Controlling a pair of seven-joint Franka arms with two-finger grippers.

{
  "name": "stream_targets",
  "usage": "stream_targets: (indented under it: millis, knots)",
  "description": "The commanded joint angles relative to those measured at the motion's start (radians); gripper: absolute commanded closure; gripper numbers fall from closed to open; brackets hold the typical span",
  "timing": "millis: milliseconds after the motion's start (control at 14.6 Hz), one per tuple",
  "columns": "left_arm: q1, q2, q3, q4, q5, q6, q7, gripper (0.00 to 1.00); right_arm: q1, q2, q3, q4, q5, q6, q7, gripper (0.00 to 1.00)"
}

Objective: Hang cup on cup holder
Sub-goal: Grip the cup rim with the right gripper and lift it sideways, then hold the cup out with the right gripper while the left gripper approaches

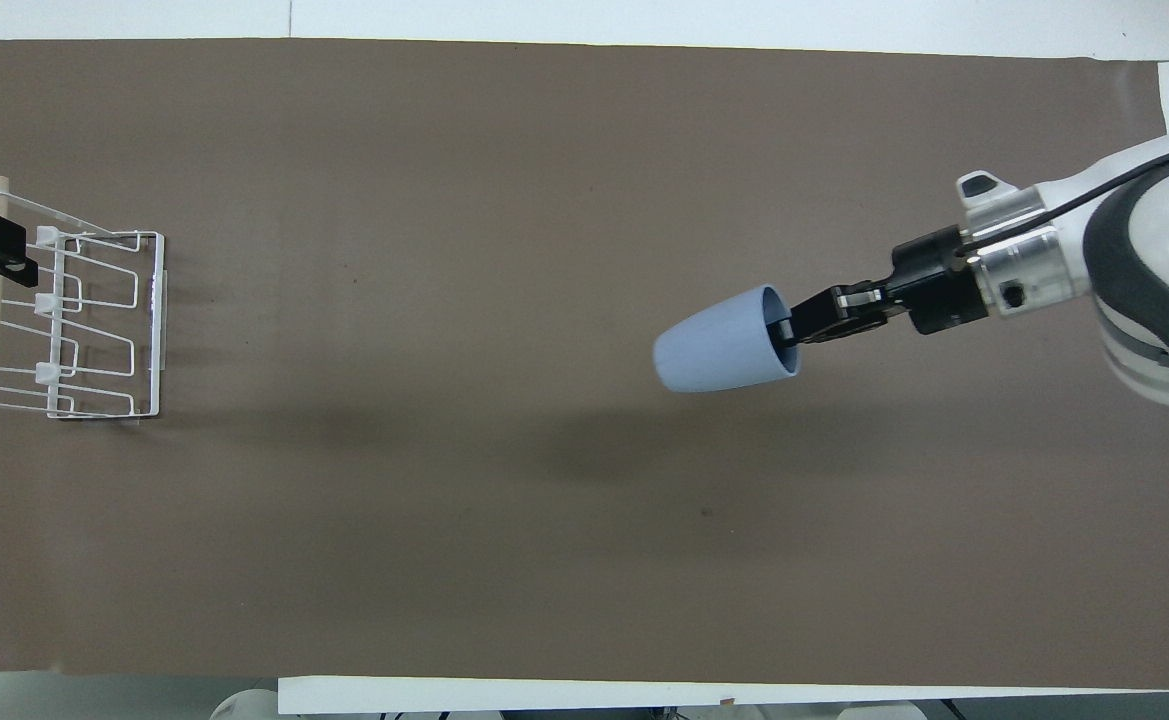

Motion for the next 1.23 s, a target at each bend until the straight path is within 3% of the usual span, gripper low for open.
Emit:
stream_targets:
  millis: [0,274,411,547,821,1163]
  knots:
    - [-0.038,-0.051,-0.012,-0.078,0.003,0.007,-0.175,0.00,0.092,-0.017,0.001,-0.035,0.171,0.061,0.082,1.00]
    - [-0.159,-0.054,-0.009,-0.070,-0.111,-0.005,-0.653,0.00,0.313,-0.014,0.001,-0.046,0.364,0.341,0.190,1.00]
    - [-0.200,-0.054,-0.012,-0.070,-0.160,0.008,-1.000,0.00,0.403,-0.008,0.001,-0.049,0.445,0.488,0.195,1.00]
    - [-0.272,-0.054,-0.010,-0.069,-0.168,0.010,-1.209,0.00,0.444,-0.006,0.001,-0.050,0.495,0.546,0.198,1.00]
    - [-0.300,-0.034,-0.012,-0.018,-0.188,0.076,-1.720,0.00,0.470,-0.006,0.001,-0.050,0.510,0.570,0.208,1.00]
    - [-0.313,-0.023,-0.047,0.007,-0.249,0.051,-1.787,0.00,0.470,-0.006,0.001,-0.049,0.521,0.573,0.224,1.00]
